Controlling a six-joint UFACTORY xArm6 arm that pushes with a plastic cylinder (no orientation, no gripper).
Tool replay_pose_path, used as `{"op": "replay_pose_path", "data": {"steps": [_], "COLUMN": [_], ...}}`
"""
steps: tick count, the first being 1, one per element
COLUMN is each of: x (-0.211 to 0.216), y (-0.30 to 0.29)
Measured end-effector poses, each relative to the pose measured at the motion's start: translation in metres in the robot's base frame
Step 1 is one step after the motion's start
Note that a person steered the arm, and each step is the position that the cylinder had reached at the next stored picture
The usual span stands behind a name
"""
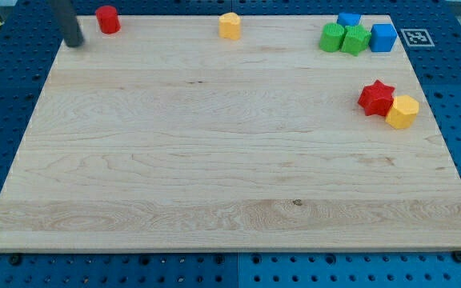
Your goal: Push the red circle towards the center right
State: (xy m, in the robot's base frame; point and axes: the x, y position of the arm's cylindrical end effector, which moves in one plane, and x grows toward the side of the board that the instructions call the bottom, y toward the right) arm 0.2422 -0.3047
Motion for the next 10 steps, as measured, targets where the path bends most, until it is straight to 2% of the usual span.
{"op": "replay_pose_path", "data": {"steps": [1,2,3,6,8,10], "x": [-0.004,-0.043,-0.051,-0.044,-0.006,0.064], "y": [0.001,0.022,0.033,0.126,0.129,0.129]}}
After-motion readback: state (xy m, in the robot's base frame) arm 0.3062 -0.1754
